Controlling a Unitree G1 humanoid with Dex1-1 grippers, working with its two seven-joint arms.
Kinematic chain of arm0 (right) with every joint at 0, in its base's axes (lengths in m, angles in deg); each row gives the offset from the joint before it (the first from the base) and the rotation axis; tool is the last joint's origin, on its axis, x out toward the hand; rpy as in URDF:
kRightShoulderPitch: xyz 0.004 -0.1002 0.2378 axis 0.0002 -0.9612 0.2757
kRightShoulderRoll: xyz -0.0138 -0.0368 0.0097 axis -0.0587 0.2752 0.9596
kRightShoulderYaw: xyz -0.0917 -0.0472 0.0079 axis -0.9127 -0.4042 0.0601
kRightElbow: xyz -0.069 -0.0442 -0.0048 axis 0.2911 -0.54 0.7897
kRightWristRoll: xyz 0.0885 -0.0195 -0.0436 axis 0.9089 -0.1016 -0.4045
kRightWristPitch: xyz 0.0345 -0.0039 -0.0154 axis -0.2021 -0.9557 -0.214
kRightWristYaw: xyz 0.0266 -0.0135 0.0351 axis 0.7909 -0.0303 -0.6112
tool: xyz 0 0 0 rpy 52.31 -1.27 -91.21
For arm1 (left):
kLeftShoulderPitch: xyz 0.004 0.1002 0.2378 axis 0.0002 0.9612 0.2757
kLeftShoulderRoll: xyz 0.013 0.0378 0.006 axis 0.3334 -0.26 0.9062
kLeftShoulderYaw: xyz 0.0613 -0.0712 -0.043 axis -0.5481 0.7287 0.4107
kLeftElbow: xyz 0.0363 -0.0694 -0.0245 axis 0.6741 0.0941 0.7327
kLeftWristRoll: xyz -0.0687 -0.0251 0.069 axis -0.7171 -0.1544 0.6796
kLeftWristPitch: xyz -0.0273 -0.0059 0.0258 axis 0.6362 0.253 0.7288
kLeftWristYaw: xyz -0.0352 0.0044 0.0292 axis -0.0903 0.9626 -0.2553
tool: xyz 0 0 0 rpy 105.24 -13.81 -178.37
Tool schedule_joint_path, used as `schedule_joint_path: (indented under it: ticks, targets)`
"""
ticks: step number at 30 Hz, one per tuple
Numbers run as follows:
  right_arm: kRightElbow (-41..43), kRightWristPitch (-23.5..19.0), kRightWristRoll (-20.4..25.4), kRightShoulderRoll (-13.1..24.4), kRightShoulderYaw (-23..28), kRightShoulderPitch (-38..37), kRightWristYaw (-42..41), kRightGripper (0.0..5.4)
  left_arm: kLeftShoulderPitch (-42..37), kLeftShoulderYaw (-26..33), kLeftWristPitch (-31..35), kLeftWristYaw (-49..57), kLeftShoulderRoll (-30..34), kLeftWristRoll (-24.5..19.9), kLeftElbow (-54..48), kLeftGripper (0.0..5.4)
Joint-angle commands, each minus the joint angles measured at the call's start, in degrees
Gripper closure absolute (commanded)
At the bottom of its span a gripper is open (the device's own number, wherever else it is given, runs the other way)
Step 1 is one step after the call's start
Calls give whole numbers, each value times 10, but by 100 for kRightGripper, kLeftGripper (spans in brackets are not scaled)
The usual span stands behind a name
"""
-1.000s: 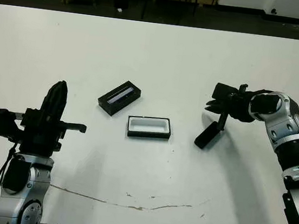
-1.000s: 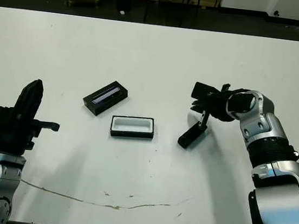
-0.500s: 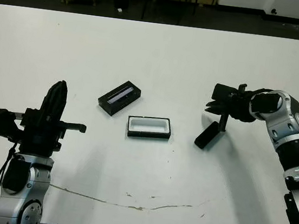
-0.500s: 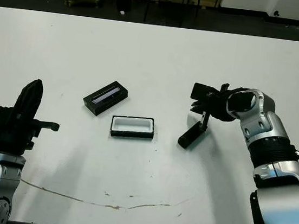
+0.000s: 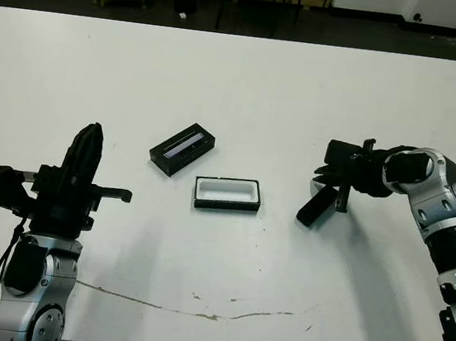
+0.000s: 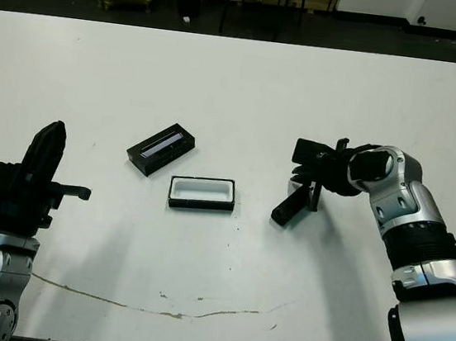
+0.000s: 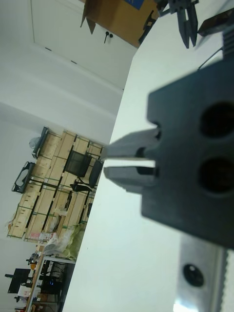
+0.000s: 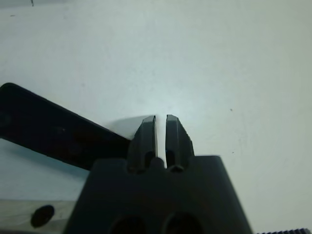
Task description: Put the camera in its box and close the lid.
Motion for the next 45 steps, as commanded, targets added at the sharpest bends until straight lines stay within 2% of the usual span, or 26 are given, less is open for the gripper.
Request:
schedule_joint_path:
  ticks: [1,9,13,17,25,33,45]
  targets:
    - [0,-7,1,6,-3,-13,-8,540,8,0,6,4,1,3,3,539]
    - [2,-3,-8,11,-6,-24,-1,540,10,-3,5,8,0,10,0,539]
    - [15,-26,-17,15,-11,-24,-3,540,8,-2,0,4,2,14,4,539]
    - [28,-25,-18,23,-10,-28,-8,540,8,-3,-4,3,1,14,6,539]
    - [55,-34,-1,43,1,-43,-30,540,10,-3,1,6,-1,6,0,539]
    - [65,-22,24,56,10,-66,-36,540,14,-4,7,9,1,9,-7,539]
    - [101,-43,21,71,7,-87,-46,540,16,-2,19,13,-1,4,-17,539]
